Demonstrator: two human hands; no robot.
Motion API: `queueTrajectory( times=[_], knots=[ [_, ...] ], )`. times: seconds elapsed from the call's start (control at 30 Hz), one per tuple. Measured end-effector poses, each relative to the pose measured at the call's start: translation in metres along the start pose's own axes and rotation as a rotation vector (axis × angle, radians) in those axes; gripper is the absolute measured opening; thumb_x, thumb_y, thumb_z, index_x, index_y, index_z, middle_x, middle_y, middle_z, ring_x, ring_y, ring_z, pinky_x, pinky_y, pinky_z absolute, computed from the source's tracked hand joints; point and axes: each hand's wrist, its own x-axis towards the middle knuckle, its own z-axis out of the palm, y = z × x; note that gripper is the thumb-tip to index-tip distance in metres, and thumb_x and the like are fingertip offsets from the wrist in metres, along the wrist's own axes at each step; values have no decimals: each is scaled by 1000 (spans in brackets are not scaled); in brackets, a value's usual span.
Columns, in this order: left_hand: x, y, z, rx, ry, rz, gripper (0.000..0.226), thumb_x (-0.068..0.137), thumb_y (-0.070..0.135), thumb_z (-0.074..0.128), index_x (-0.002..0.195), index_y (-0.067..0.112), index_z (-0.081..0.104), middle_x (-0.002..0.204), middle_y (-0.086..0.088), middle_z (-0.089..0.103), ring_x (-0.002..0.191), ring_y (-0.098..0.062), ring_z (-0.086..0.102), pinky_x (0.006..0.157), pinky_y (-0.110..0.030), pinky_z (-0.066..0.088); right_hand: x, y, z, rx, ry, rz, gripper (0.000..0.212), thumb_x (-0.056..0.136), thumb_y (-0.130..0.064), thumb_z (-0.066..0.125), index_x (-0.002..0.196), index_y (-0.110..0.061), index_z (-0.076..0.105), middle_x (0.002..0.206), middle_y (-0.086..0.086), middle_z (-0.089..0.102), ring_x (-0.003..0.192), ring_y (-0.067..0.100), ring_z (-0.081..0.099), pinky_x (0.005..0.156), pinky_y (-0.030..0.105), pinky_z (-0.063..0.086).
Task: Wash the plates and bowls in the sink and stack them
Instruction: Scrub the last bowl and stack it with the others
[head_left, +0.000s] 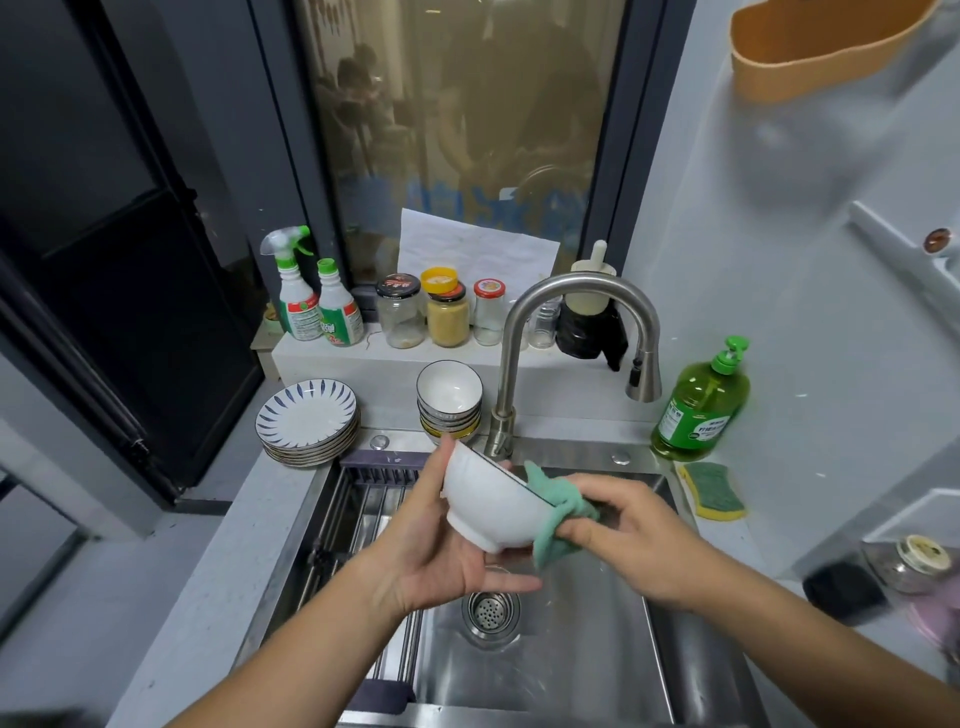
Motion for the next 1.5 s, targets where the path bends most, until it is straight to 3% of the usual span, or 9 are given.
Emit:
queueTrajectory(
  times=[0.43,0.57,0.7,0.83,0.93,1.03,1.17,1.3,1.5],
  knots=[
    [3,-13,17,26,91,168,71,97,63,52,139,6,62,130,-19,67,105,-30,69,81,-39,59,15,-1,33,453,384,126,41,84,-43,64,104,-8,68,103,11,76,97,24,70,87,37,58],
    [6,-8,5,84,41,323,99,70,42,91,150,8,45,145,-16,58,126,-30,56,102,-42,55,28,-10,22,884,382,320,53,93,-36,51,133,-1,53,125,22,67,116,41,63,93,63,51],
    [8,-5,2,145,-26,431,111,50,33,103,142,8,46,115,-12,69,104,-24,68,98,-44,56,37,-15,8,1032,309,446,51,101,-43,40,139,-10,51,131,21,64,114,45,64,87,74,48],
    [9,-1,10,90,84,507,106,45,22,101,139,10,52,105,-12,74,91,-23,73,89,-49,59,40,-12,18,810,512,352,33,106,-29,42,128,-11,58,120,15,71,111,39,67,91,67,50],
    [8,2,15,139,155,536,85,59,14,87,137,12,52,96,-8,76,82,-20,73,84,-46,59,36,-18,23,413,711,114,20,104,-20,49,110,-22,68,107,-3,76,110,21,69,91,37,54],
    [12,2,18,226,199,575,71,64,7,85,128,15,56,100,-13,77,87,-24,74,74,-39,63,34,-20,26,-16,551,-132,29,101,-17,56,123,-32,64,129,-11,66,120,1,58,99,18,44],
    [20,2,24,402,245,641,74,56,20,90,123,16,59,115,-24,72,98,-28,70,84,-40,60,50,-16,30,-517,398,-188,42,97,-42,42,135,-34,58,153,-13,39,145,9,24,119,24,18],
    [20,14,24,472,261,677,70,59,11,90,122,14,60,116,-26,71,96,-27,70,74,-32,61,58,-10,19,-527,349,-243,39,99,-45,36,135,-53,48,154,-11,38,147,13,25,121,36,20],
    [18,30,28,371,252,666,70,63,9,88,125,20,57,107,-17,75,92,-29,74,75,-39,62,53,3,20,54,475,-210,39,98,-40,43,136,-49,50,150,-8,47,139,9,42,117,41,33]
  ],
)
